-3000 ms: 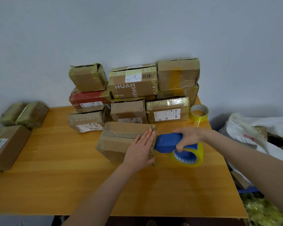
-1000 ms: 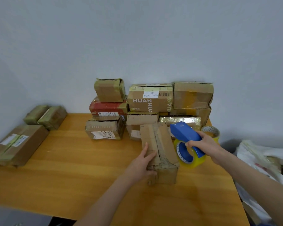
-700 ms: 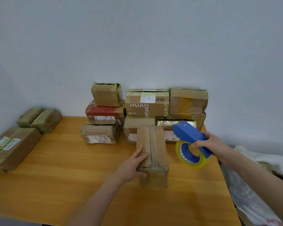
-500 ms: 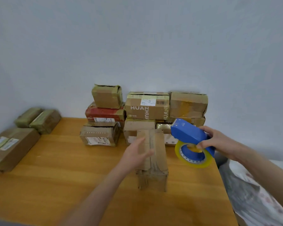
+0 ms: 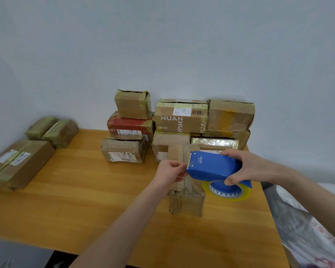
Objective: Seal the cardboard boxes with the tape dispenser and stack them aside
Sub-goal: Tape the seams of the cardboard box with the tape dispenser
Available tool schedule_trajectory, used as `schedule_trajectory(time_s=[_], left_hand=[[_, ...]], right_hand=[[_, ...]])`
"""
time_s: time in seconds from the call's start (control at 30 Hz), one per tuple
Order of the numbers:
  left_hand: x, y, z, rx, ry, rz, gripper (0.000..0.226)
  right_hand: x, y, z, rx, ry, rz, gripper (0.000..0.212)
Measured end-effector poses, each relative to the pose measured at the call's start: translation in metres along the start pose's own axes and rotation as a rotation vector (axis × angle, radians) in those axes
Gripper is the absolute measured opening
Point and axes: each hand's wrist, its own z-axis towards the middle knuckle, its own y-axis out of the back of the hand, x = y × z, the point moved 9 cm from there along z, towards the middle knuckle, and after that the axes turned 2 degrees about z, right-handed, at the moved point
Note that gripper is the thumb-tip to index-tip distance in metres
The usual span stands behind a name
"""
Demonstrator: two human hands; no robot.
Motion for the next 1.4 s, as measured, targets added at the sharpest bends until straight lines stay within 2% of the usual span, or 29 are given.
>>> schedule_trajectory(time_s=[0.1, 0.2, 0.4, 0.53, 1.1, 1.27, 1.4], left_hand=[[-0.001, 0.009, -0.004, -0.077, -0.039, 0.137, 0.014], [0.002, 0.016, -0.009, -0.106, -0.034, 0.177, 0.014], [0.016, 0.054, -0.024, -0.132, -0.044, 0.193, 0.012], [0.045, 0.101, -0.032, -0.228, 0.037, 0.164, 0.013], [0.077, 0.085, -0.01, -0.288, 0.038, 0.313, 0.019], [0.086, 0.079, -0.003, -0.303, 0.039, 0.344, 0.022], [0.103, 0.07, 0.002, -0.308, 0.091, 0.347, 0.016]], right_hand=[[0.009, -0.006, 0.003, -0.042, 0.063, -0.181, 0.053], [0.016, -0.011, 0.004, -0.062, 0.11, -0.292, 0.054], [0.004, -0.01, -0.007, -0.043, 0.118, -0.299, 0.065], [-0.032, 0.009, -0.025, -0.019, -0.003, -0.341, 0.068], [-0.09, -0.009, -0.017, 0.012, -0.131, -0.414, 0.071], [-0.105, -0.023, -0.01, 0.042, -0.151, -0.351, 0.068], [-0.109, -0.033, -0.003, 0.064, -0.157, -0.304, 0.07]])
